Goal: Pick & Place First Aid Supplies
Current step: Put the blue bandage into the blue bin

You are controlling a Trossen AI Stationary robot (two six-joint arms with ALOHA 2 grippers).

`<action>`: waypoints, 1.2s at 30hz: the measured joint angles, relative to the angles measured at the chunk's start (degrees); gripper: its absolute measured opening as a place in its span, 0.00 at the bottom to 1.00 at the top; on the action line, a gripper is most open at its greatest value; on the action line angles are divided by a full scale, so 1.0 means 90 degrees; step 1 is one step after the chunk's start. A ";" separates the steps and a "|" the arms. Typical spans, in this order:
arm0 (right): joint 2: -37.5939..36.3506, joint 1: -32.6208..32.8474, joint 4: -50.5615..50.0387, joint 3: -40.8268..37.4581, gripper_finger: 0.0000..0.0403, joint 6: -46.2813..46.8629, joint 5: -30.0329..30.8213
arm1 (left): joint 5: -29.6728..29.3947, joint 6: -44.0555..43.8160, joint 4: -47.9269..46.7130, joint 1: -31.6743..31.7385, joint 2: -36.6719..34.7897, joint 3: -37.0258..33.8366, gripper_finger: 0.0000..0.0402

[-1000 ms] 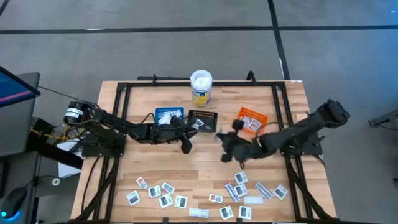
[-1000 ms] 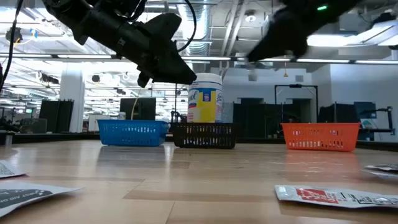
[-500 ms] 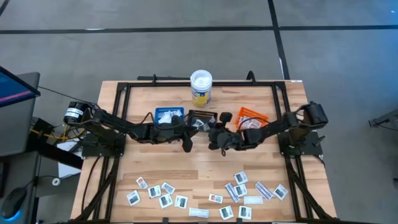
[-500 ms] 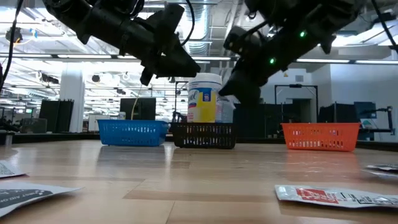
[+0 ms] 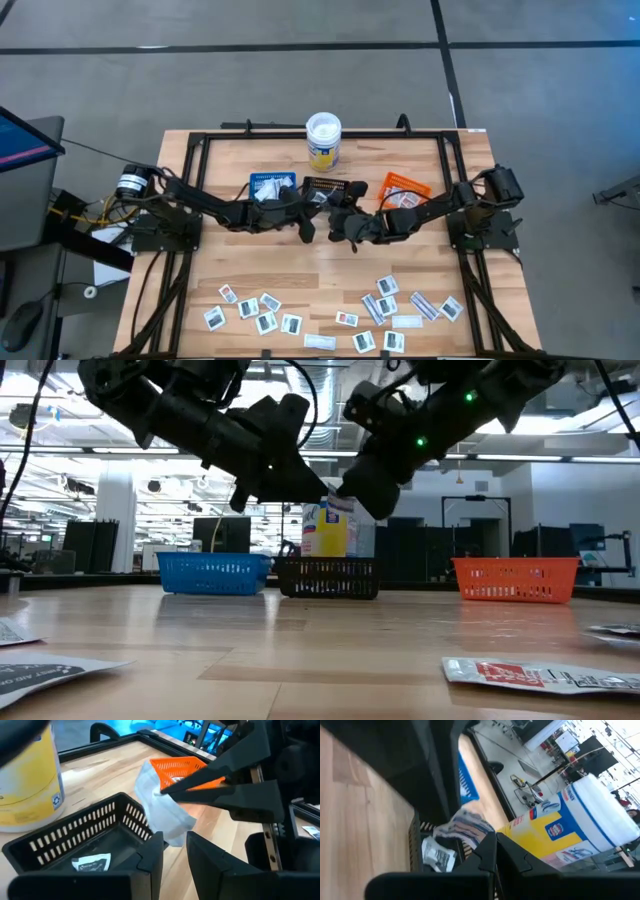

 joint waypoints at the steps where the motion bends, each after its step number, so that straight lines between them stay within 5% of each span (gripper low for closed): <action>1: 0.0001 0.0000 -0.0074 -0.0002 0.00 0.0001 -0.0002 | -0.0001 0.0002 0.0095 0.0002 0.0037 0.0000 0.21; 16: 0.0002 -0.0257 -0.0471 -0.0002 0.00 0.0081 -0.0002 | 0.0116 0.0028 0.0250 -0.0003 0.0088 0.0000 0.21; 23: 0.0002 -0.0249 -0.0423 -0.0004 0.00 0.0287 -0.0054 | 0.0043 0.0886 0.0250 0.0030 0.0086 0.0000 0.22; 36: 0.0002 -0.0257 -0.0280 -0.0006 0.00 0.0284 -0.0069 | 0.0238 0.0959 0.0251 0.0346 0.0086 0.0000 0.44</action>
